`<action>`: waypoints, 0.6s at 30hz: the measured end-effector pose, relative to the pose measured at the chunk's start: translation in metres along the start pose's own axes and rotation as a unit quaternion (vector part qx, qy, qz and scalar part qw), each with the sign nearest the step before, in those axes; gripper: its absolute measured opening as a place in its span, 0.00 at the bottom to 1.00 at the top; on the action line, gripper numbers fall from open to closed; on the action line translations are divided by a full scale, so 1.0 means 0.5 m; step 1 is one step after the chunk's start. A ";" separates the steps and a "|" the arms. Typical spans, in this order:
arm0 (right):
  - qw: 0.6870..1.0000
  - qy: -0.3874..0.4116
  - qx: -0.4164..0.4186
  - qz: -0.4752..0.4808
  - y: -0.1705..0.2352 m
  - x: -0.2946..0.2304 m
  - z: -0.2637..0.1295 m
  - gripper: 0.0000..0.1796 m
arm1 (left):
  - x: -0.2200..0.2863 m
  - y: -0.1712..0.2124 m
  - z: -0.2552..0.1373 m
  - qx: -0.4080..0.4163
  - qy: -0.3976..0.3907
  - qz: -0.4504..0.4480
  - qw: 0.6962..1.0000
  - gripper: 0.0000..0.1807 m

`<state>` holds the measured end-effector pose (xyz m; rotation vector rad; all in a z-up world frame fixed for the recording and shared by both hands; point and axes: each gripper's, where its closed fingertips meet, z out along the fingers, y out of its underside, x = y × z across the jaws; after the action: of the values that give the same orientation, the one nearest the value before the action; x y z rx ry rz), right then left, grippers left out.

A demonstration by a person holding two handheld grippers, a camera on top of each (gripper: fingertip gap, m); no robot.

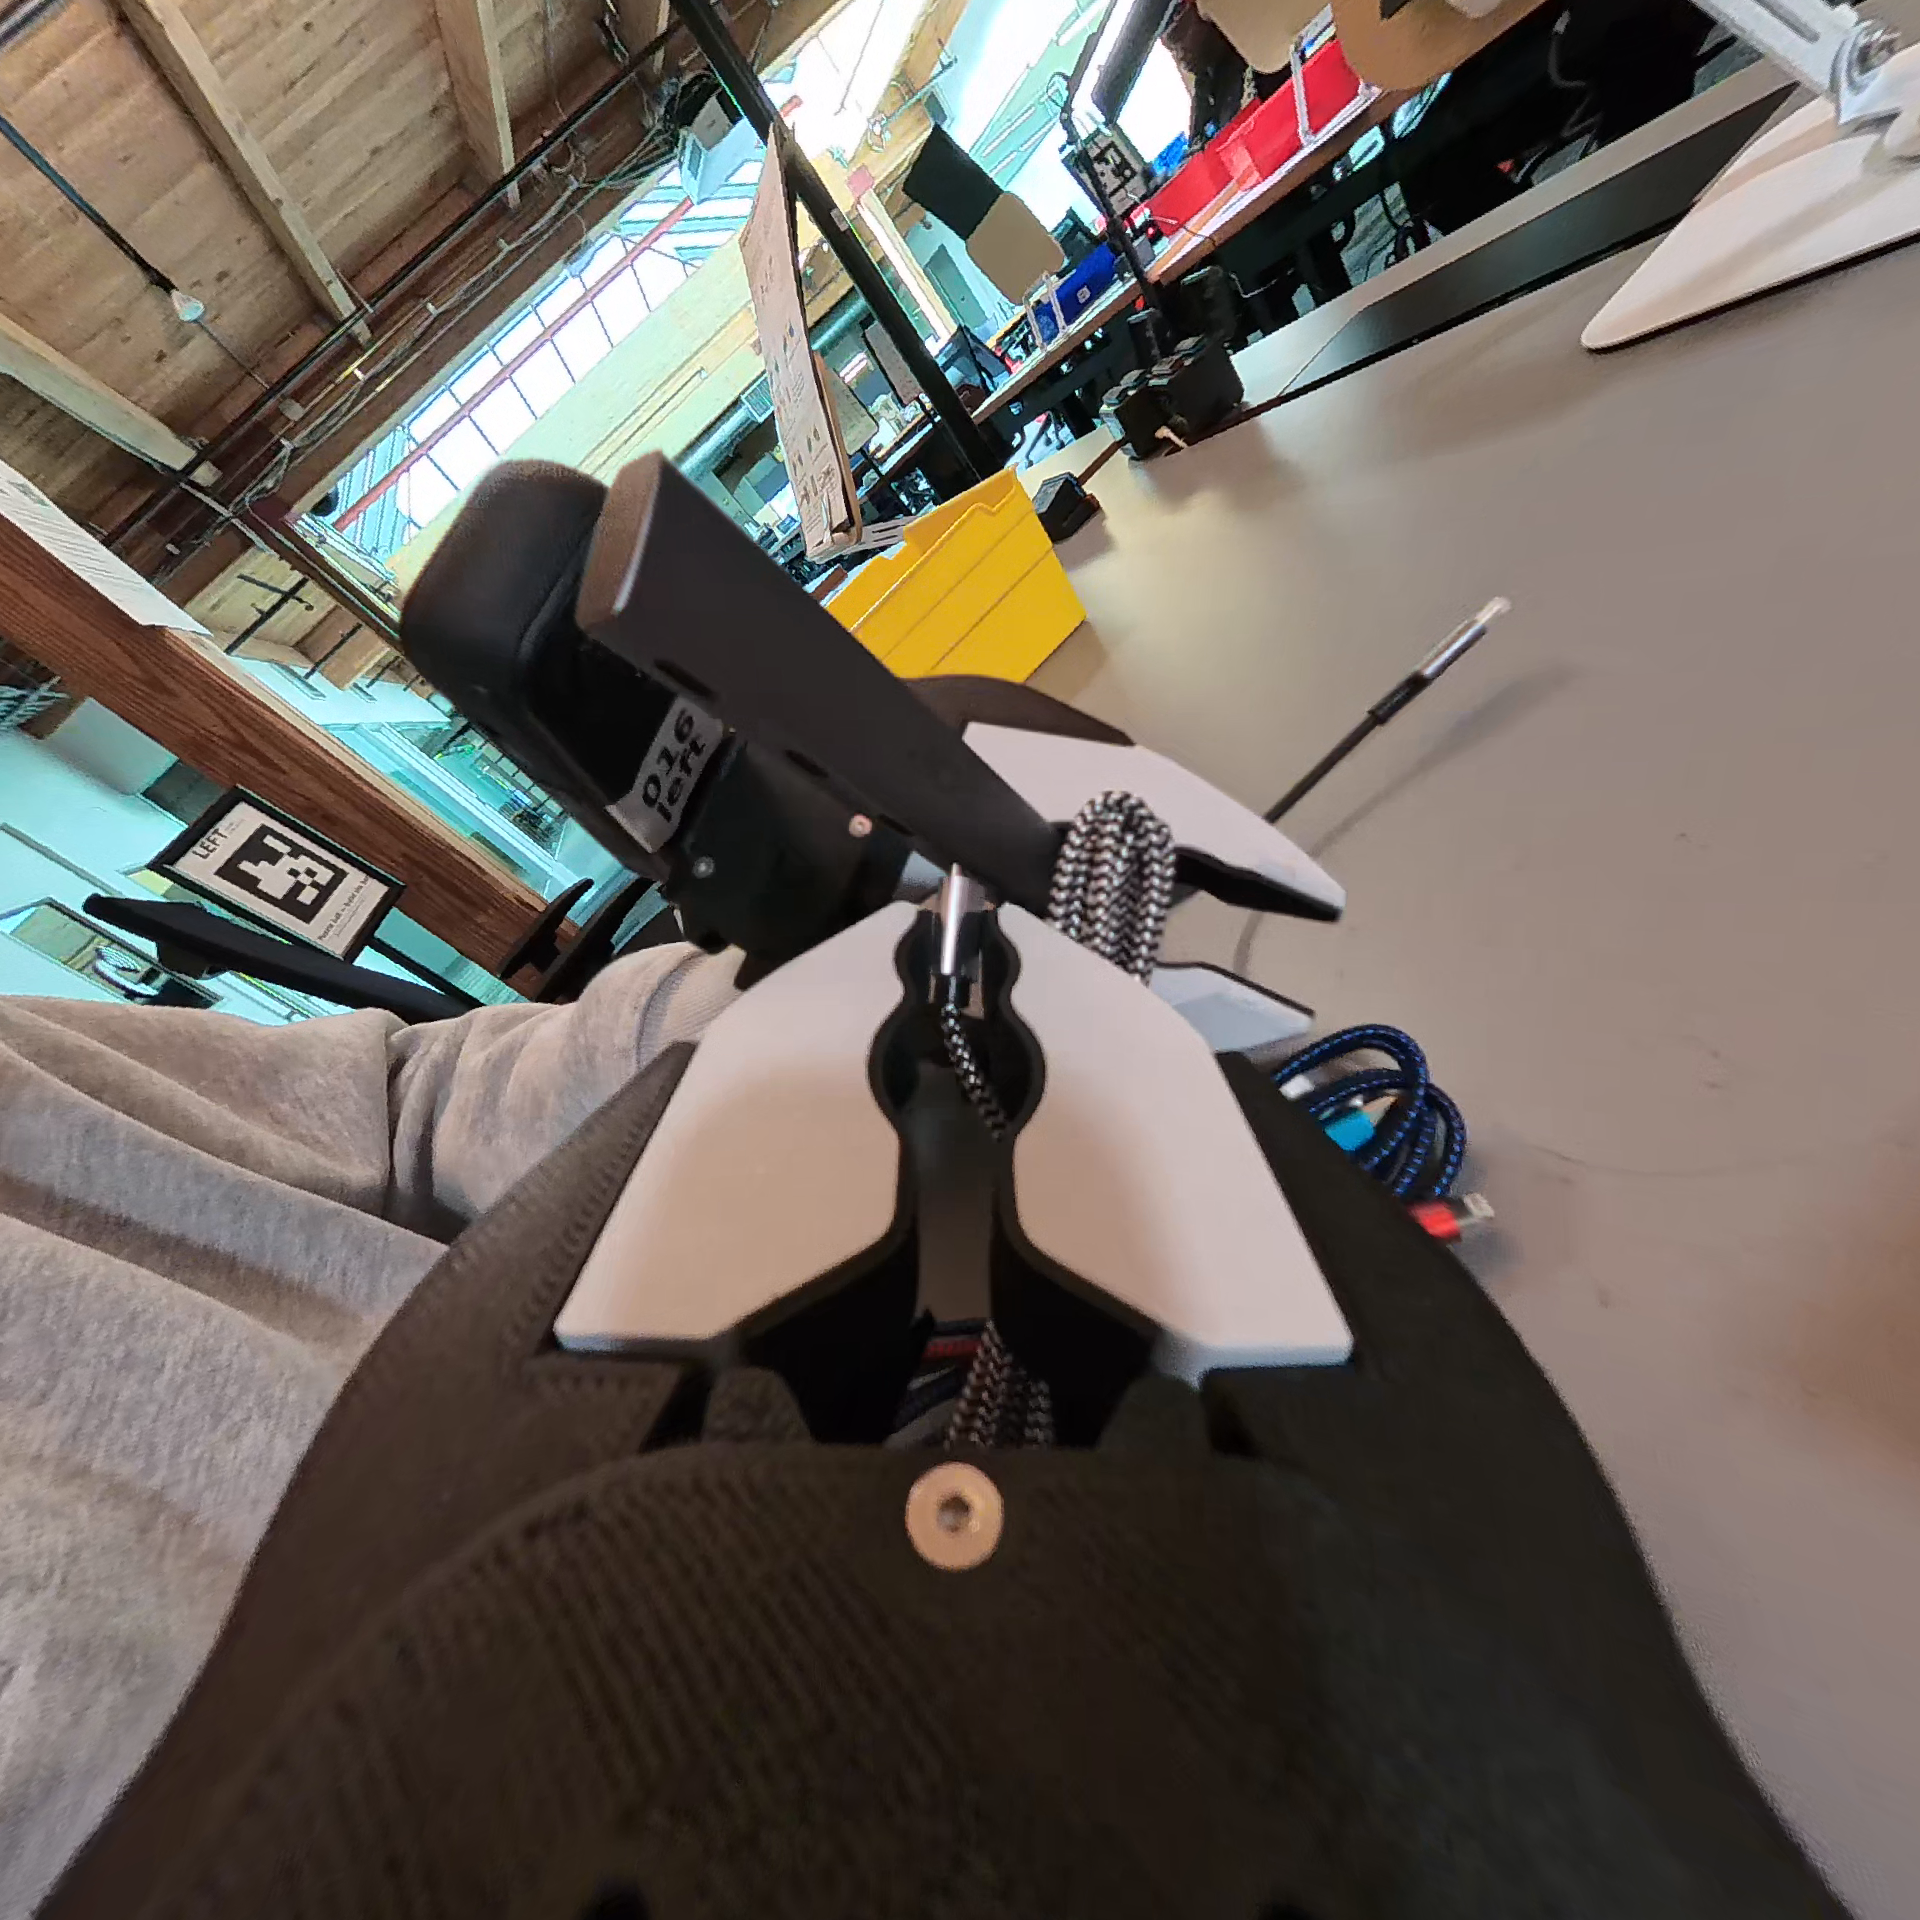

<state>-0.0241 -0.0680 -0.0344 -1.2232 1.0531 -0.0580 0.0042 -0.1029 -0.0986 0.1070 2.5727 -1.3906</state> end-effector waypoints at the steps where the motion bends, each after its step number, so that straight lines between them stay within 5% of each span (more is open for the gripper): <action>1: 1.000 0.000 0.000 0.001 0.000 0.000 0.000 0.05 | 0.002 0.000 0.001 0.003 0.005 -0.004 1.000 0.12; 13: 0.998 0.046 -0.006 -0.031 -0.007 0.019 -0.005 0.04 | -0.022 -0.003 0.009 0.009 -0.032 -0.014 0.999 0.12; 15: 0.997 0.046 -0.035 -0.056 0.006 0.012 -0.006 0.04 | -0.076 0.007 -0.002 0.017 -0.047 -0.112 0.992 0.12; 18: 0.996 0.047 -0.044 -0.061 0.021 -0.007 -0.006 0.03 | -0.216 0.039 -0.076 0.104 -0.027 -0.345 0.933 0.11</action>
<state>-0.0335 -0.0640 -0.0403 -1.3756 1.0705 -0.1658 0.1068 -0.0563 -0.0702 -0.8686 2.5054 -1.8396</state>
